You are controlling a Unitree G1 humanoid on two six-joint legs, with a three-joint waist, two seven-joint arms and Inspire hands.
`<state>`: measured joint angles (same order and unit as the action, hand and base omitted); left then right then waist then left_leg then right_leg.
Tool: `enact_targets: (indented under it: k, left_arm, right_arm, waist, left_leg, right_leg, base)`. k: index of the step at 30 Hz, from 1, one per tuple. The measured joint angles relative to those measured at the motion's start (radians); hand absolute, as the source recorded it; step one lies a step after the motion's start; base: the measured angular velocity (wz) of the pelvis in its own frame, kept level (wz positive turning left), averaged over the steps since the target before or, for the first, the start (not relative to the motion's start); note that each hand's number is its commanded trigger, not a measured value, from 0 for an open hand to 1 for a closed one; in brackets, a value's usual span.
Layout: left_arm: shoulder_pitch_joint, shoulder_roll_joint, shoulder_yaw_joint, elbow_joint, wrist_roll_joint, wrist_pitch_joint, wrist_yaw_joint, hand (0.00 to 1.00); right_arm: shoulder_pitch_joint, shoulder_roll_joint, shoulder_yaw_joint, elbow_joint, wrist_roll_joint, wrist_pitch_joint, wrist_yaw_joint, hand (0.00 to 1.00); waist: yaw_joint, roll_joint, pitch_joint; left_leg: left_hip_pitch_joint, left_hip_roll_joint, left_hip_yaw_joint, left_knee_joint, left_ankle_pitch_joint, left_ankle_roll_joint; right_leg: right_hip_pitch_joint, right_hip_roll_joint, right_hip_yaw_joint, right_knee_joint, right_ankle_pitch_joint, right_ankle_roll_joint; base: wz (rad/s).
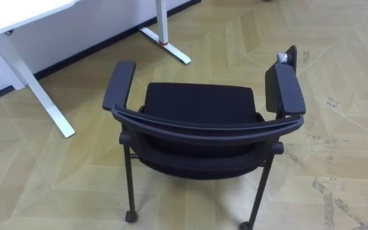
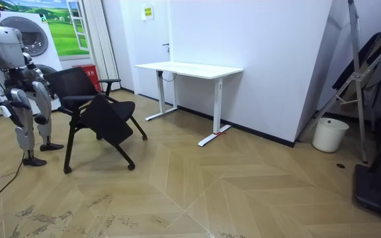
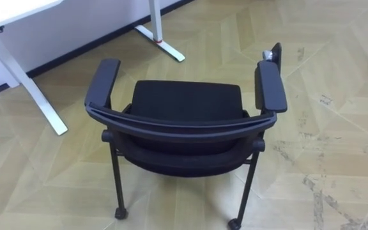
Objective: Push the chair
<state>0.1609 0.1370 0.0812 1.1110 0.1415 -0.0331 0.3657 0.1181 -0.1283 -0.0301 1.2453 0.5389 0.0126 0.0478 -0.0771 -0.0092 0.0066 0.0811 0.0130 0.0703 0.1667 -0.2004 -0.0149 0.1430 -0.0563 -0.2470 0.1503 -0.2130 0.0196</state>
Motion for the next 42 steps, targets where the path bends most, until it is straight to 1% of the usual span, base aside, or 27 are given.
enact_targets:
  k: [2,3,5,7,8,9,10,11,12,13,14,15,17,18,19,21,23,24,25,26,27,29,31,32,35,38,42]
  left_arm:
    - [-0.003,0.025,0.007,-0.028,0.015,0.000,0.043,0.00]
    - [-0.006,0.031,0.008,-0.033,0.020,0.000,0.049,0.00]
    - [-0.028,0.044,0.026,-0.032,0.020,-0.001,0.076,0.00]
    - [-0.044,0.053,0.036,-0.035,0.020,-0.002,0.098,0.00]
    - [-0.047,0.060,0.050,-0.061,0.036,-0.001,0.102,0.00]
    - [-0.048,0.061,0.065,-0.081,0.059,-0.001,0.102,0.00]
    - [-0.051,0.069,0.080,-0.119,0.105,-0.002,0.109,0.00]
    - [-0.060,0.082,0.081,-0.138,0.144,-0.006,0.121,0.00]
    - [-0.063,0.087,0.081,-0.142,0.160,-0.010,0.129,0.00]
    - [-0.071,0.097,0.082,-0.143,0.188,-0.012,0.137,0.00]
    - [-0.084,0.103,0.082,-0.149,0.203,-0.010,0.145,0.00]
    - [-0.086,0.105,0.081,-0.162,0.204,-0.010,0.148,0.00]
    - [-0.086,0.106,0.081,-0.264,0.205,-0.007,0.154,0.00]
    - [-0.086,0.106,0.081,-0.296,0.206,-0.007,0.154,0.00]
    - [-0.090,0.106,0.081,-0.345,0.222,-0.010,0.159,0.00]
    - [-0.103,0.107,0.080,-0.370,0.268,-0.012,0.170,0.00]
    - [-0.118,0.107,0.071,-0.427,0.322,-0.009,0.170,0.00]
    - [-0.122,0.108,0.068,-0.439,0.332,-0.009,0.170,0.00]
    - [-0.121,0.108,0.060,-0.482,0.334,-0.007,0.169,0.00]
    - [-0.120,0.108,0.050,-0.535,0.343,-0.004,0.168,0.00]
    - [-0.121,0.108,0.045,-0.561,0.355,0.000,0.168,0.00]
    - [-0.122,0.110,0.025,-0.662,0.381,0.011,0.167,0.00]
    - [-0.124,0.110,0.021,-0.701,0.416,0.014,0.166,0.00]
    - [-0.124,0.110,0.011,-0.725,0.438,0.021,0.164,0.00]
    - [-0.124,0.112,-0.016,-0.767,0.505,0.032,0.148,0.00]
    - [-0.124,0.112,-0.041,-0.770,0.532,0.036,0.139,0.00]
    - [-0.123,0.112,-0.064,-0.772,0.586,0.038,0.106,0.00]
  right_arm:
    - [0.001,-0.005,-0.026,0.001,0.002,0.002,-0.001,0.00]
    - [0.001,-0.008,-0.032,0.004,0.004,0.003,-0.001,0.00]
    - [0.001,-0.024,-0.041,0.008,0.005,0.010,0.002,0.00]
    - [0.001,-0.033,-0.062,0.008,0.004,0.010,0.007,0.00]
    - [0.001,-0.036,-0.084,0.005,-0.005,0.010,0.007,0.00]
    - [0.001,-0.037,-0.101,0.005,-0.017,0.010,0.007,0.00]
    - [0.001,-0.042,-0.122,0.004,-0.033,0.010,0.005,0.00]
    - [0.000,-0.048,-0.128,0.002,-0.038,0.009,0.000,0.00]
    - [0.000,-0.051,-0.130,-0.001,-0.042,0.009,-0.003,0.00]
    - [0.000,-0.059,-0.130,-0.005,-0.049,0.008,-0.002,0.00]
    - [0.001,-0.062,-0.129,-0.005,-0.056,0.006,-0.003,0.00]
    - [0.001,-0.063,-0.129,-0.004,-0.053,0.006,-0.003,0.00]
    - [0.003,-0.063,-0.129,-0.004,-0.035,0.006,-0.003,0.00]
    - [0.001,-0.063,-0.129,-0.004,-0.035,0.006,-0.003,0.00]
    - [-0.004,-0.063,-0.129,-0.004,-0.035,0.005,-0.002,0.00]
    - [-0.010,-0.062,-0.129,-0.004,-0.034,-0.001,-0.001,0.00]
    - [-0.018,-0.061,-0.129,-0.005,-0.032,-0.002,0.003,0.00]
    - [-0.020,-0.061,-0.129,-0.004,-0.030,-0.002,0.005,0.00]
    - [-0.021,-0.061,-0.129,-0.004,-0.021,-0.002,0.010,0.00]
    - [-0.021,-0.061,-0.129,-0.002,-0.013,-0.001,0.010,0.00]
    - [-0.022,-0.061,-0.129,-0.002,-0.011,-0.001,0.010,0.00]
    - [-0.024,-0.062,-0.129,0.000,-0.011,0.004,0.018,0.00]
    - [-0.024,-0.062,-0.129,0.000,-0.010,0.007,0.028,0.00]
    - [-0.020,-0.062,-0.129,0.000,0.005,0.008,0.032,0.00]
    - [-0.020,-0.063,-0.129,0.008,0.015,0.012,0.038,0.00]
    - [-0.020,-0.063,-0.129,0.007,0.015,0.012,0.039,0.00]
    - [-0.019,-0.062,-0.125,0.007,0.015,0.011,0.040,0.00]
  waist:
    - [-0.001,0.007,0.0004]
    - [-0.001,0.009,0.0004]
    - [-0.001,0.027,0.0003]
    - [-0.003,0.040,0.0000]
    - [-0.004,0.049,-0.0003]
    - [-0.005,0.051,-0.0011]
    - [-0.003,0.054,-0.0025]
    - [0.000,0.059,-0.0006]
    - [0.001,0.062,0.0009]
    - [-0.001,0.069,0.0023]
    - [-0.003,0.074,0.0017]
    - [-0.004,0.075,0.0016]
    - [-0.003,0.080,-0.0026]
    - [-0.003,0.079,-0.0027]
    - [-0.002,0.073,0.0005]
    - [-0.001,0.068,-0.0023]
    - [-0.002,0.061,-0.0044]
    - [-0.003,0.061,-0.0047]
    - [-0.003,0.058,-0.0066]
    - [-0.003,0.057,-0.0072]
    - [-0.005,0.057,-0.0072]
    - [-0.007,0.058,-0.0081]
    - [-0.012,0.061,-0.0076]
    - [-0.016,0.064,-0.0089]
    - [-0.030,0.068,-0.0103]
    - [-0.036,0.070,-0.0118]
    - [-0.037,0.070,-0.0100]
  left_leg:
    - [0.000,0.000,0.000,0.000,-0.001,0.001]
    - [0.000,0.000,0.000,0.001,-0.002,0.002]
    - [0.002,0.000,0.000,0.002,-0.002,0.003]
    - [0.004,0.000,0.000,0.003,-0.002,0.003]
    - [0.003,0.001,0.001,0.005,-0.002,0.003]
    - [0.002,0.001,0.001,0.006,-0.002,0.003]
    - [0.002,0.001,0.001,0.005,-0.002,0.003]
    - [0.002,0.001,0.003,0.004,-0.002,0.003]
    - [0.002,0.001,0.004,0.003,-0.002,0.003]
    - [0.002,0.001,0.006,0.003,-0.002,0.003]
    - [0.002,0.000,0.007,0.003,-0.002,0.003]
    - [0.001,0.000,0.007,0.003,-0.002,0.003]
    - [0.001,0.001,0.007,0.007,-0.002,0.003]
    - [0.000,0.001,0.006,0.010,-0.002,0.003]
    - [0.000,0.000,0.006,0.012,-0.002,0.003]
    - [0.000,0.000,0.005,0.013,-0.002,0.003]
    - [-0.004,0.000,0.006,0.015,-0.002,0.003]
    - [-0.004,0.000,0.005,0.015,-0.002,0.003]
    - [-0.004,0.000,0.005,0.016,-0.002,0.003]
    - [-0.004,0.000,0.002,0.017,-0.002,0.003]
    - [-0.004,0.000,0.000,0.017,-0.002,0.003]
    - [-0.005,-0.001,-0.004,0.020,-0.002,0.003]
    - [-0.003,-0.001,-0.007,0.020,-0.002,0.003]
    - [-0.003,-0.001,-0.008,0.021,-0.002,0.003]
    - [-0.010,-0.001,-0.013,0.021,-0.002,0.003]
    - [-0.017,-0.001,-0.014,0.021,-0.002,0.003]
    - [-0.018,-0.001,-0.014,0.021,-0.002,0.003]
  right_leg:
    - [0.002,0.000,-0.002,0.001,0.000,0.000]
    - [0.002,0.000,-0.002,0.003,0.000,0.000]
    - [0.005,0.000,-0.001,0.005,0.002,0.000]
    - [0.006,0.000,0.000,0.005,0.003,0.000]
    - [0.006,0.000,-0.001,0.006,0.003,0.000]
    - [0.005,0.000,-0.002,0.006,0.003,0.000]
    - [0.003,0.000,0.000,0.006,0.003,0.000]
    - [0.001,0.000,0.003,0.007,0.003,0.000]
    - [0.000,0.000,0.003,0.007,0.003,0.000]
    - [0.000,0.000,0.002,0.007,0.003,0.000]
    - [0.000,-0.001,0.000,0.007,0.003,0.000]
    - [0.000,-0.001,-0.001,0.006,0.003,0.000]
    - [-0.002,-0.001,0.001,0.004,0.003,0.000]
    - [-0.003,-0.001,0.000,0.004,0.003,0.000]
    - [-0.001,-0.002,0.000,0.004,0.003,0.000]
    - [0.000,-0.002,0.001,0.003,0.003,0.000]
    - [-0.003,-0.002,0.000,0.003,0.003,0.000]
    - [-0.003,-0.002,-0.001,0.003,0.003,0.000]
    - [0.000,-0.002,0.000,0.003,0.003,0.000]
    - [0.001,-0.002,-0.001,0.003,0.003,0.000]
    - [0.001,-0.002,-0.001,0.003,0.003,0.000]
    - [0.001,-0.002,-0.001,0.003,0.003,0.000]
    - [0.009,-0.001,-0.003,0.003,0.003,0.000]
    - [0.012,-0.001,-0.004,0.002,0.003,0.000]
    - [0.007,0.000,-0.004,0.002,0.003,0.000]
    - [0.001,0.000,-0.003,0.004,0.003,0.000]
    - [0.000,0.000,-0.002,0.003,0.003,-0.001]
  base:
    - [0.06]
    - [0.00]
    - [0.00]
    - [0.00]
    - [0.00]
    - [0.00]
    - [0.00]
    - [-0.04]
    - [-0.06]
    - [-0.04]
    - [0.00]
    - [0.00]
    - [0.00]
    - [0.03]
    - [0.00]
    - [0.00]
    - [0.00]
    - [0.00]
    - [0.00]
    - [0.00]
    - [0.05]
    - [0.02]
    - [0.03]
    - [0.06]
    - [0.07]
    - [0.00]
    - [0.00]
